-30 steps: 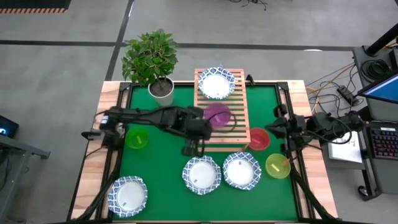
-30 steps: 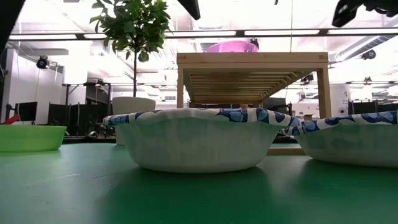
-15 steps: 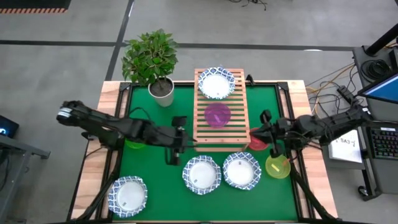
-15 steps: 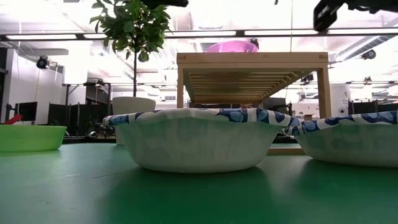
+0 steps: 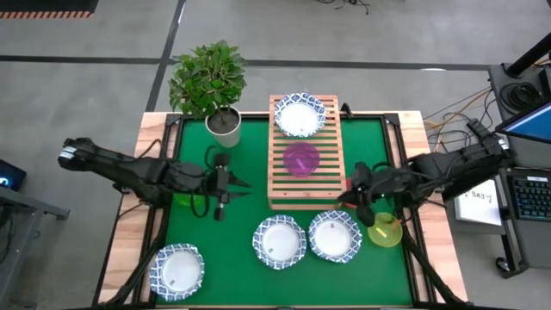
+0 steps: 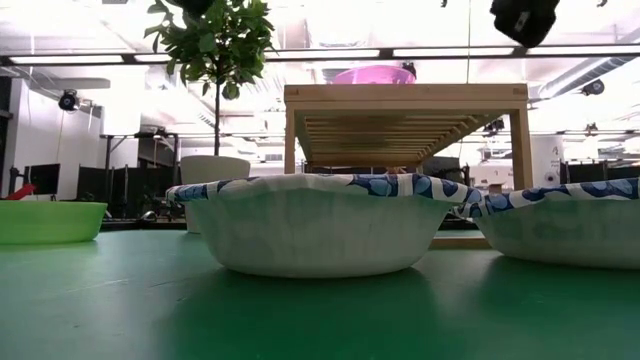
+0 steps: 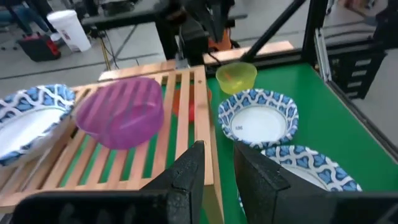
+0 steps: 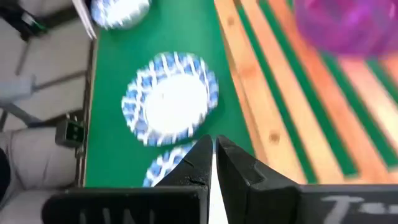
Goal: Place and stack bowls onto a shelf
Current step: Stack the yellow bowl on top of the violet bowl
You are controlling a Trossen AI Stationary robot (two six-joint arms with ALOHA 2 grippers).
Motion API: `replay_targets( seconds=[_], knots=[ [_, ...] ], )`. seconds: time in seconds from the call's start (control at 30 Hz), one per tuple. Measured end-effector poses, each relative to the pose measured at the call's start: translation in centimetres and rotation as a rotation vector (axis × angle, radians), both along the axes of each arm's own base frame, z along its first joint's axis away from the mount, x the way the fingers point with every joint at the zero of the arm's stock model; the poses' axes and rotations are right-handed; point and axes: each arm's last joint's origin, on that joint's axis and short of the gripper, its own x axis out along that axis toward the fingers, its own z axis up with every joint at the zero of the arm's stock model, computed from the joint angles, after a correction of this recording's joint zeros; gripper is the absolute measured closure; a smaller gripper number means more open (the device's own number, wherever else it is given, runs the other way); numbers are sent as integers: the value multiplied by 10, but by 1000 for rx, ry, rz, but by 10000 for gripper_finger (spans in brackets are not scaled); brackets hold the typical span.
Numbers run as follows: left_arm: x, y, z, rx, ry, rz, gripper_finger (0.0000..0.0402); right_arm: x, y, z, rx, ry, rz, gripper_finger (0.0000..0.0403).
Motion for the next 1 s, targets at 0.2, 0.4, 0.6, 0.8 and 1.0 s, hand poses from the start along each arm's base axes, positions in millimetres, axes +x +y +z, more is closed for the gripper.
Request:
replay_targets(
  seconds=[0.2, 0.4, 0.6, 0.8, 1.0],
  knots=[
    [-14, 4, 6, 0, 2, 1, 333, -1, 10, 10, 75, 306, -129, 390],
    [-11, 3, -2, -5, 49, 7, 333, -9, 23, -9, 157, 612, -243, 390],
    [-4, 1, -12, 30, 88, -2, 333, -20, 35, -48, 240, 811, -304, 390],
    [-8, 3, -11, 39, 98, 13, 333, -34, 45, -85, 282, 899, -352, 390],
    [-9, 3, -14, 43, 111, 15, 333, -38, 54, -113, 304, 881, -328, 390]
  ],
)
